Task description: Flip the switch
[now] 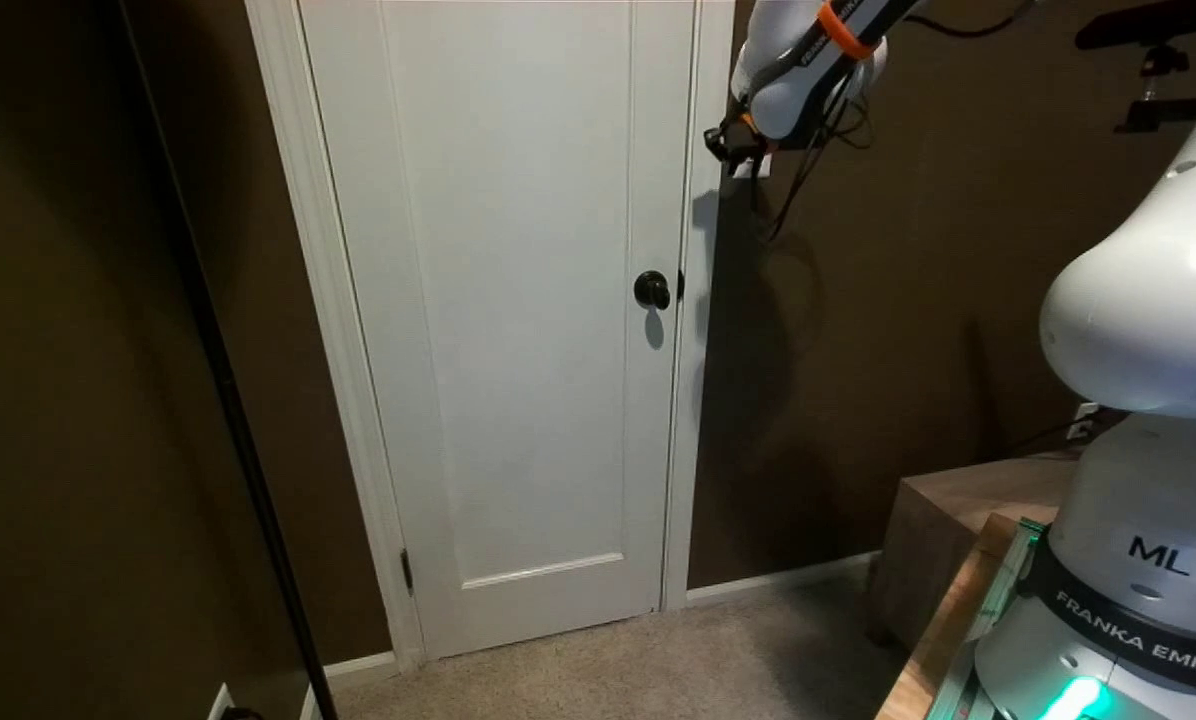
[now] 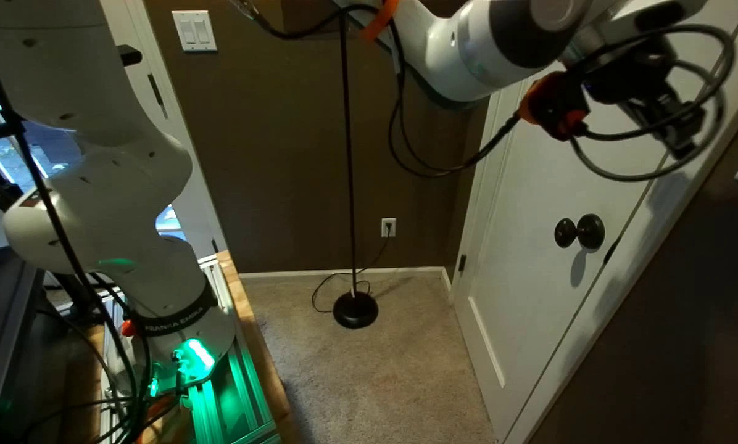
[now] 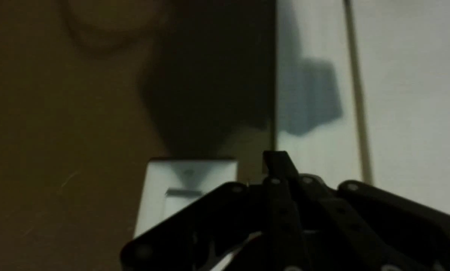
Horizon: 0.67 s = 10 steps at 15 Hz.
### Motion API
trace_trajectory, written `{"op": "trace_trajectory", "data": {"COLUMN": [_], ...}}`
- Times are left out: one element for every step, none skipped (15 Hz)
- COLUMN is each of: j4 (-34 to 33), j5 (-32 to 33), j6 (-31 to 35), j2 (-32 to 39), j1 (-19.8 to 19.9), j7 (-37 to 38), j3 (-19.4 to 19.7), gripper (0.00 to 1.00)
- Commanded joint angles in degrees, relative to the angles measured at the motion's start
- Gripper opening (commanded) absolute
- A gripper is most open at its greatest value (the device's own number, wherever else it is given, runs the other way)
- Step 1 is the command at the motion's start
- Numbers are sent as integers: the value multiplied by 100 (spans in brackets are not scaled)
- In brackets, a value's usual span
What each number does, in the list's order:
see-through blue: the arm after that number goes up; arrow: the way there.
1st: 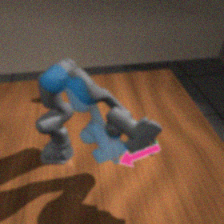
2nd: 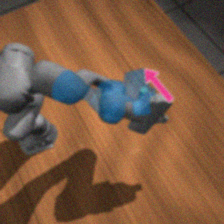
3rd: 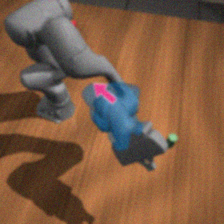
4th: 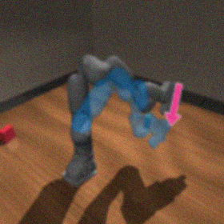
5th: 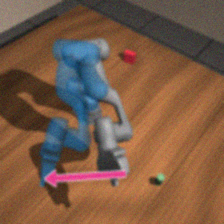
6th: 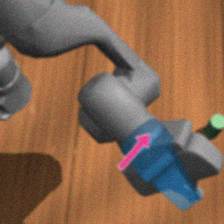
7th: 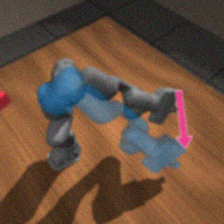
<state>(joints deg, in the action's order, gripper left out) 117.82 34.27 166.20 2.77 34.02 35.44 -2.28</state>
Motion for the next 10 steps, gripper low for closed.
{"op": "trace_trajectory", "data": {"j4": [722,635,589,539,460,370,300,211,115,28], "j5": [-1571,-2026,-2409,-2608,-2681,-2714,-2674,-2679,-2641,-2624], "j6": [-1061,-1625,-2120,-2605,-3105,-3606,-4096,-4574,-5045,-5527], "j2": [-819,-958,-1093,-1200,-1276,-1343,-1420,-1482,-1518,-1556], "j1": [-862,-1020,-1202,-1326,-1417,-1473,-1496,-1516,-1529,-1550], "j7": [-1135,-1540,-1995,-2305,-2522,-2737,-2904,-3130,-3284,-3419], "j3": [205,256,474,674,839,996,1132,1260,1357,1431], "gripper": [0,0,0,0,26,27,32,40,46,54]}}
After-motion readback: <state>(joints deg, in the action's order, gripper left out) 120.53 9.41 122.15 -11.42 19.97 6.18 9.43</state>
